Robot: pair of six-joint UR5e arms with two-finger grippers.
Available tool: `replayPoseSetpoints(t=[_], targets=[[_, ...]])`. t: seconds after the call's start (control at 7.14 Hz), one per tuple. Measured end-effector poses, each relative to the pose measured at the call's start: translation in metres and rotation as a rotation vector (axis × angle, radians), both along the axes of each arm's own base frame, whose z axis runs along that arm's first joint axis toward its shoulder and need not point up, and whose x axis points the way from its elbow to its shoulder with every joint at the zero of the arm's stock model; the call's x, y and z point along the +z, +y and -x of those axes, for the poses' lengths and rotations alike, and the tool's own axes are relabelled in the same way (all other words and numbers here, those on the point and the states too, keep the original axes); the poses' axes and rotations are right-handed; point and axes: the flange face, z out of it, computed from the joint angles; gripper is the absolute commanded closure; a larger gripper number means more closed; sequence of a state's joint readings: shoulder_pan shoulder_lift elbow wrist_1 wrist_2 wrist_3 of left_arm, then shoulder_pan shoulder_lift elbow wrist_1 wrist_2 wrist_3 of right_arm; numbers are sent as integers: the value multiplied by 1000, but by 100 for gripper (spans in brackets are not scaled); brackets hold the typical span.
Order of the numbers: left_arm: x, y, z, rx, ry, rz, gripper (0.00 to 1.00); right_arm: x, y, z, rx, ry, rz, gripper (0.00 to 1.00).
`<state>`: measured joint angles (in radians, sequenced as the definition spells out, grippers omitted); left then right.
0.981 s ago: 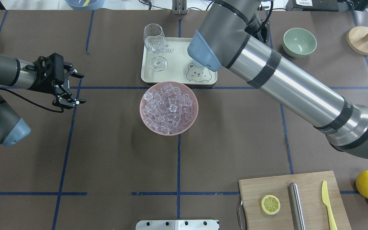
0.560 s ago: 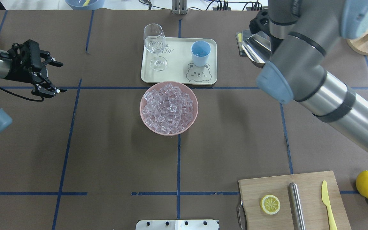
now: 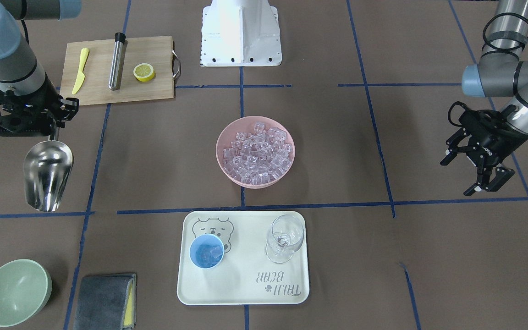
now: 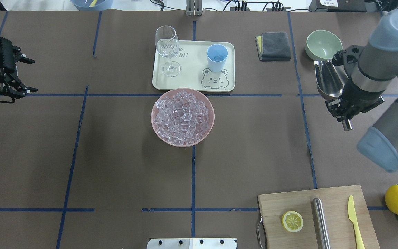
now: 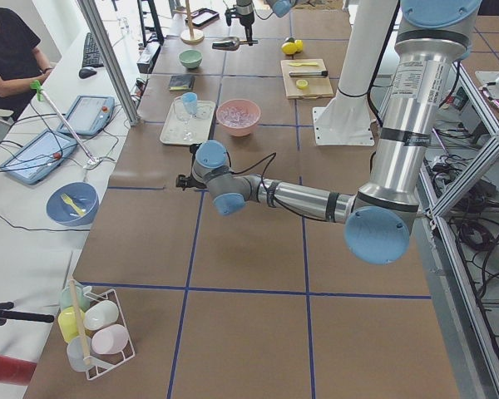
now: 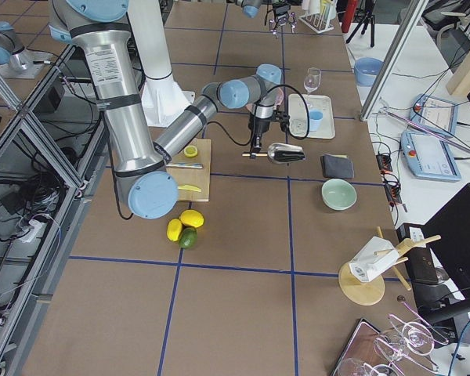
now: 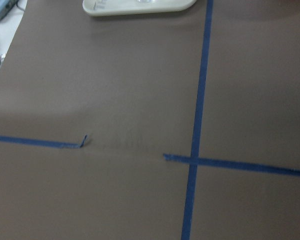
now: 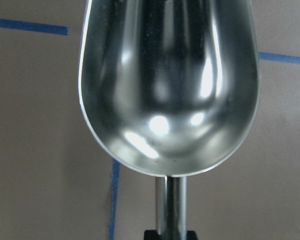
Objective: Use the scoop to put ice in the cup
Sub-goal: 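Lower the scoop onto the table and open the right gripper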
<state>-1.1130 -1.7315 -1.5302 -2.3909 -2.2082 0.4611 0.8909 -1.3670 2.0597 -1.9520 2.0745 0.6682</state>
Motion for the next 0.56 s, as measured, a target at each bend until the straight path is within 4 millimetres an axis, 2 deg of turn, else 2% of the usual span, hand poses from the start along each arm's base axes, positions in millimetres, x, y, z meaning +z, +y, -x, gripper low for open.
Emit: replayPoseSetpoints(t=[0.14, 0.28, 0.56], targets=[[11, -7, 20, -33, -51, 88, 0, 33, 16, -9, 16, -15, -6, 100], [22, -9, 39, -64, -85, 159, 0, 56, 31, -10, 32, -32, -8, 100], [65, 7, 84, -123, -122, 269, 0, 96, 57, 8, 33, -56, -11, 100]])
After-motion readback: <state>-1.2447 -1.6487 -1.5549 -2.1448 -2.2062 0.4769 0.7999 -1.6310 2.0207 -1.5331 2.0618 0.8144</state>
